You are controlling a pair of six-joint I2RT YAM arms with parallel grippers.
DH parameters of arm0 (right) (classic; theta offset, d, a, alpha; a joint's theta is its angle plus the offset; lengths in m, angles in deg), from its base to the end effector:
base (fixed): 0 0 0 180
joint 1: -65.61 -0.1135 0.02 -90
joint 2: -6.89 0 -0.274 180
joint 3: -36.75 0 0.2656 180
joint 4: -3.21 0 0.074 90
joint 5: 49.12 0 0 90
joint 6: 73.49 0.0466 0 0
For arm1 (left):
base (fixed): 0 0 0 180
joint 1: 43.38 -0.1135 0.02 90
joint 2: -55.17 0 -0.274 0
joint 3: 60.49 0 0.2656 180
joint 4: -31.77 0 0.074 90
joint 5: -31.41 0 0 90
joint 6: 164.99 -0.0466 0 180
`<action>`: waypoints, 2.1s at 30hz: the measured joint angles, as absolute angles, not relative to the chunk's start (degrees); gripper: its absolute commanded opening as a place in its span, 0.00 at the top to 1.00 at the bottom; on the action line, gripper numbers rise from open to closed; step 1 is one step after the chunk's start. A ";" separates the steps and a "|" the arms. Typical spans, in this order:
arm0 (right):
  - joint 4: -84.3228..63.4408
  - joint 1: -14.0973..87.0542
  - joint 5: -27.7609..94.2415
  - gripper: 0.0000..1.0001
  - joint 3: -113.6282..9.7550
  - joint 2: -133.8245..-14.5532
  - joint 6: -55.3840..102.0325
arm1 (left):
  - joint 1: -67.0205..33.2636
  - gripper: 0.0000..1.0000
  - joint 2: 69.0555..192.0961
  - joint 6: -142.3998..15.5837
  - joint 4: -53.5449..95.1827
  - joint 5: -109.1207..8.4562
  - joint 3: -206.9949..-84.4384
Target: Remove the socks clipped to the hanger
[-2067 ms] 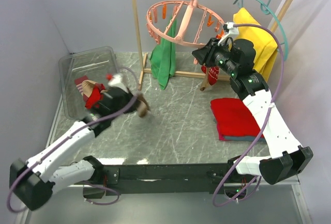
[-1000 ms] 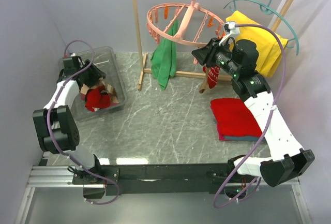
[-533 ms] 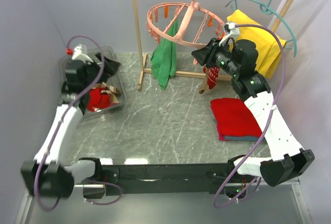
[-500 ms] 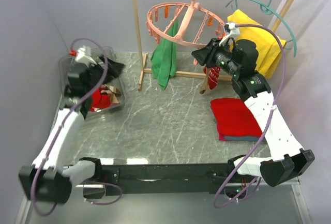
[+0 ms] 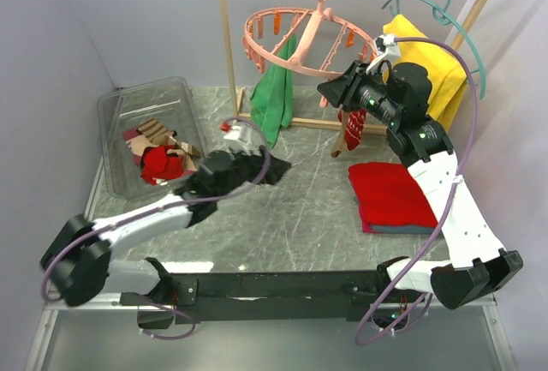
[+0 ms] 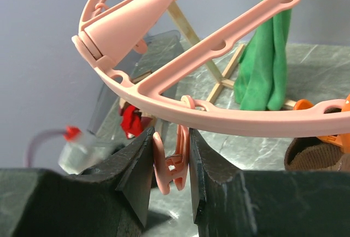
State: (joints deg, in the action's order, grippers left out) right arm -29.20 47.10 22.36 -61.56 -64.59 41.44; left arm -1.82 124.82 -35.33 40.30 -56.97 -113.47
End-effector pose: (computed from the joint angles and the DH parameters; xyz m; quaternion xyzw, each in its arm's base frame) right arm 0.2680 0.1053 0.4817 -0.0670 0.7359 0.3561 0.5719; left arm 0.2225 -0.1990 0.2771 0.0218 0.7552 -0.4345 0.4904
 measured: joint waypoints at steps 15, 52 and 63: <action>-29.72 47.10 19.54 0.92 -62.36 -63.70 45.24 | 8.63 0.01 159.37 -47.96 61.57 -59.30 -134.74; -36.28 46.62 19.10 0.37 -62.06 -61.53 45.37 | 9.22 0.99 161.78 -42.76 59.14 -53.18 -147.35; -44.46 46.60 27.63 0.21 -62.06 -57.53 41.98 | 9.22 0.99 158.17 -40.01 54.16 -50.67 -144.48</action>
State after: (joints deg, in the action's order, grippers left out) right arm -44.46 46.60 27.63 -62.06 -57.53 41.98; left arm 9.22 158.17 -40.01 54.16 -50.67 -144.48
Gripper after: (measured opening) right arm 0.774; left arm 0.025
